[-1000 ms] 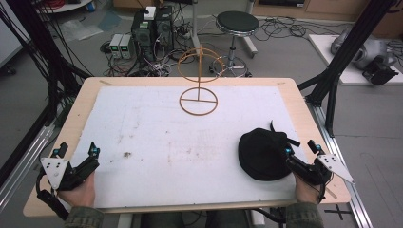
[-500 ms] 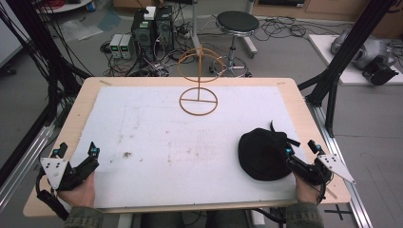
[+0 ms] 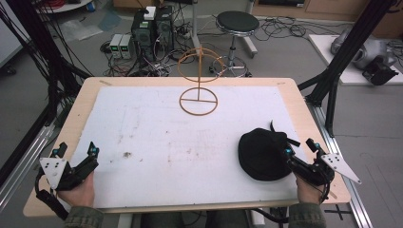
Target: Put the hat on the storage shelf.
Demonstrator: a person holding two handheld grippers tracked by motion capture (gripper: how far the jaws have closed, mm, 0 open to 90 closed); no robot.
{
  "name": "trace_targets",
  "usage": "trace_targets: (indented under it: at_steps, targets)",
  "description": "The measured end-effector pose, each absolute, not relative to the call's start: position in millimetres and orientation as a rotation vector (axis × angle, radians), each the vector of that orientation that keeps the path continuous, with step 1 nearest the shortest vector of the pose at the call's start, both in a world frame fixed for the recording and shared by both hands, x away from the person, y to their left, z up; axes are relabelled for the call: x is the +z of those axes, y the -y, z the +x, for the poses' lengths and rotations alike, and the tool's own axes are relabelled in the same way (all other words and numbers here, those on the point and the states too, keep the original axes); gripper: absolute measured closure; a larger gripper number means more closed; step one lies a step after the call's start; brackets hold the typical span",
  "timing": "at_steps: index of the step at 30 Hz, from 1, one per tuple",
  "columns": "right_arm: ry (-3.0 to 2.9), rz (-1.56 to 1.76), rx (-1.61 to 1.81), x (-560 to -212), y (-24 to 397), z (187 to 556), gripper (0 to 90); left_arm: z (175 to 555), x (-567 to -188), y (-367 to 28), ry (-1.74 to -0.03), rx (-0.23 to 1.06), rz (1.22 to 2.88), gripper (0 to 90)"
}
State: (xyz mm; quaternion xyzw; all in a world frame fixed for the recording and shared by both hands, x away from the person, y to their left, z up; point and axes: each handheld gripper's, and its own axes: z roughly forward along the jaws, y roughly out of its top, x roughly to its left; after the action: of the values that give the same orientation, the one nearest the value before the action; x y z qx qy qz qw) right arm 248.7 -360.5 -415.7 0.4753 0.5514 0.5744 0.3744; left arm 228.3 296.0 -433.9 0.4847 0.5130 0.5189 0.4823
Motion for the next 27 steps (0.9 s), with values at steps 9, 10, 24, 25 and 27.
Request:
trace_targets:
  at_steps: [9, 10, 24, 25, 27]
  targets:
    - [-1.507, 1.144, 1.461, -411, 354, 248, 14.4, 229, -434, -297, -1.255, 1.251, 1.183, 16.8]
    - [-1.507, 1.144, 1.461, -411, 354, 248, 14.4, 229, -435, -297, -1.257, 1.249, 1.185, 16.8]
    - [-1.606, 1.118, 1.485, -405, 355, 250, 14.4, 231, -435, -296, -1.254, 1.240, 1.189, 16.8]
    - [-1.612, 1.116, 1.491, -405, 353, 251, 14.4, 231, -435, -296, -1.256, 1.240, 1.193, 16.8]
    - [-1.622, 1.111, 1.494, -406, 353, 251, 14.4, 231, -434, -296, -1.257, 1.236, 1.190, 16.8]
